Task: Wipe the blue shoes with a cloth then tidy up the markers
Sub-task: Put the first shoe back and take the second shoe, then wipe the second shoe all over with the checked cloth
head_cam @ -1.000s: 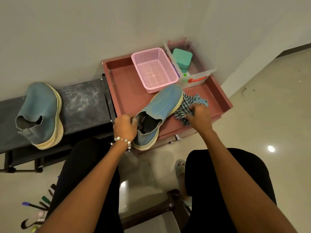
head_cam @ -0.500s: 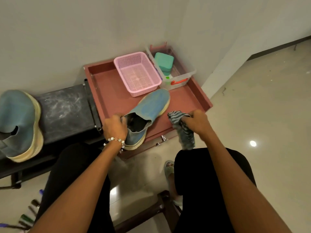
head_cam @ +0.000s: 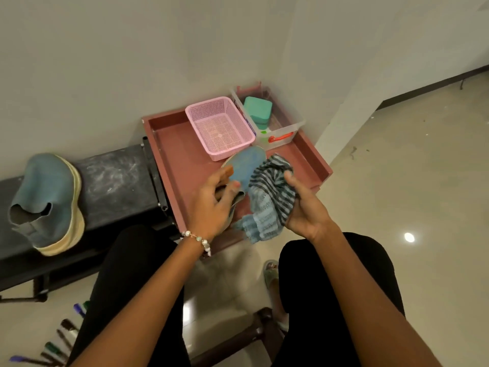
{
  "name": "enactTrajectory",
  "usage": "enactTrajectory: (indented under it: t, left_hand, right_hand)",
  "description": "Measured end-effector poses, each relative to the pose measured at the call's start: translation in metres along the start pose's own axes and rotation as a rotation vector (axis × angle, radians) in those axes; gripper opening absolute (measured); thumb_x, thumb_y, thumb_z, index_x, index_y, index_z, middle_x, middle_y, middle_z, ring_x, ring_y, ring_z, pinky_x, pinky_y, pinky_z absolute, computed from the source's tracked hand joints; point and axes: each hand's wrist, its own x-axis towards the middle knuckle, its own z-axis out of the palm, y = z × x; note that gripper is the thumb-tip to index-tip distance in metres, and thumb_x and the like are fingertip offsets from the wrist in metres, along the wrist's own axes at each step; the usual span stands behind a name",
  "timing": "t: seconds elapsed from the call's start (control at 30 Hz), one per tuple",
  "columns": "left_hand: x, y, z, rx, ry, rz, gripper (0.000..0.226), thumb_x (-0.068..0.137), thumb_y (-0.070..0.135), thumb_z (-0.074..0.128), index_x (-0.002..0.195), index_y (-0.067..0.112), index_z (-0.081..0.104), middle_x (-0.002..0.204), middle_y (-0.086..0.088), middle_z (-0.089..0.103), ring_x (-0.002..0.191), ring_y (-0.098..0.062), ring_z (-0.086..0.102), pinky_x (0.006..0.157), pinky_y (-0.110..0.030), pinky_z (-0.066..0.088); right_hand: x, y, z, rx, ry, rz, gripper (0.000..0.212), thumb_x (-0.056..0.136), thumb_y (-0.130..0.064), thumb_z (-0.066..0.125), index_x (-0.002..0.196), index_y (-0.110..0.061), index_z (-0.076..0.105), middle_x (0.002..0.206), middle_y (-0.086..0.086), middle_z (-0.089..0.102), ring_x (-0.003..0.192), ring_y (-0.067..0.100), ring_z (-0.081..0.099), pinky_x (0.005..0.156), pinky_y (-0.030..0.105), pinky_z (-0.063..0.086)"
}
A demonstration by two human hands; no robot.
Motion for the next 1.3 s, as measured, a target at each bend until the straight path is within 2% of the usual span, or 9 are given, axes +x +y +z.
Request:
enactTrajectory:
  t: [0.13, 0.27, 0.5, 0.63, 0.73, 0.87, 1.07, 1.17, 1.3]
  left_hand:
    - [-0.009, -0.002, 0.005, -0.348, -0.275, -0.208, 0.097, 0.072, 0.063, 0.066, 0.151, 0.026, 0.022, 0.15, 0.006, 0.037, 0.134, -0.01, 0.041, 0.104, -0.028, 0.041]
    - [-0.013, -0.013, -0.001, -0.528, -0.377, -0.252, 0.121, 0.05, 0.057, 0.086, 0.149, 0.02, 0.026, 0.132, -0.006, 0.058, 0.121, -0.017, 0.056, 0.102, -0.038, 0.046]
    - [-0.015, -0.004, -0.01, -0.626, -0.234, -0.316, 0.045, 0.045, 0.038, 0.082, 0.082, 0.015, 0.069, 0.075, 0.003, 0.074, 0.071, -0.007, 0.069, 0.061, -0.019, 0.054]
    - [-0.015, -0.008, 0.0, -0.603, -0.15, -0.391, 0.008, 0.081, 0.022, 0.069, 0.084, 0.015, 0.069, 0.08, -0.001, 0.074, 0.077, -0.014, 0.07, 0.074, -0.032, 0.056]
    - [-0.013, -0.009, 0.008, -0.681, -0.041, -0.49, 0.019, 0.088, 0.032, 0.062, 0.086, 0.015, 0.07, 0.09, -0.008, 0.074, 0.087, -0.023, 0.07, 0.084, -0.038, 0.055]
    - [-0.01, -0.018, 0.012, -0.457, 0.017, -0.52, 0.037, 0.09, 0.047, 0.058, 0.087, 0.012, 0.07, 0.091, -0.011, 0.073, 0.089, -0.025, 0.069, 0.084, -0.041, 0.055]
    - [-0.005, -0.032, -0.001, 0.013, 0.136, -0.381, 0.017, 0.089, 0.024, 0.065, 0.073, 0.02, 0.067, 0.071, -0.001, 0.069, 0.063, -0.016, 0.065, 0.065, -0.032, 0.054]
    - [0.001, -0.04, -0.018, 0.312, 0.144, -0.217, 0.009, 0.084, 0.021, 0.069, 0.09, 0.015, 0.071, 0.088, -0.002, 0.069, 0.084, -0.017, 0.063, 0.078, -0.028, 0.049]
    - [0.001, -0.062, -0.021, 0.616, -0.203, -0.21, 0.062, 0.072, 0.043, 0.078, 0.127, 0.023, 0.058, 0.124, -0.01, 0.049, 0.116, -0.03, 0.047, 0.097, -0.04, 0.043]
  right_hand:
    - [-0.002, 0.011, 0.006, -0.141, -0.212, -0.005, 0.064, 0.068, -0.025, 0.083, 0.122, 0.001, 0.06, 0.122, 0.022, 0.06, 0.109, 0.033, 0.06, 0.102, 0.046, 0.045]
    - [-0.009, 0.01, 0.001, -0.258, -0.329, -0.008, 0.076, 0.063, -0.029, 0.087, 0.122, 0.005, 0.055, 0.12, 0.024, 0.06, 0.108, 0.034, 0.06, 0.101, 0.047, 0.044]
    - [-0.02, 0.002, -0.005, -0.507, -0.041, -0.046, 0.045, 0.067, 0.005, 0.077, 0.109, 0.005, 0.061, 0.103, 0.017, 0.07, 0.093, 0.026, 0.068, 0.077, 0.033, 0.057]
    - [-0.01, 0.009, -0.001, -0.433, 0.231, -0.151, 0.013, 0.084, -0.005, 0.065, 0.093, 0.004, 0.067, 0.089, 0.015, 0.073, 0.081, 0.024, 0.071, 0.07, 0.032, 0.058]
    - [-0.007, 0.014, -0.001, -0.331, 0.285, -0.024, 0.047, 0.079, -0.036, 0.07, 0.105, 0.003, 0.067, 0.104, 0.017, 0.071, 0.097, 0.03, 0.068, 0.083, 0.038, 0.056]
    - [-0.011, 0.022, -0.002, -0.414, 0.229, 0.236, 0.043, 0.066, -0.025, 0.076, 0.097, 0.004, 0.068, 0.098, 0.019, 0.071, 0.087, 0.027, 0.07, 0.082, 0.037, 0.057]
    - [-0.018, -0.003, -0.017, -0.226, 0.33, -0.129, 0.03, 0.071, -0.004, 0.071, 0.1, 0.002, 0.066, 0.092, 0.013, 0.073, 0.083, 0.024, 0.071, 0.072, 0.032, 0.058]
    - [-0.018, -0.005, -0.024, -0.244, 0.43, -0.192, 0.017, 0.078, 0.002, 0.068, 0.095, 0.005, 0.066, 0.084, 0.012, 0.074, 0.076, 0.024, 0.071, 0.065, 0.031, 0.058]
    - [-0.012, 0.005, -0.027, -0.251, 0.502, -0.113, 0.018, 0.072, 0.003, 0.075, 0.088, 0.007, 0.066, 0.082, 0.017, 0.072, 0.075, 0.029, 0.07, 0.063, 0.035, 0.058]
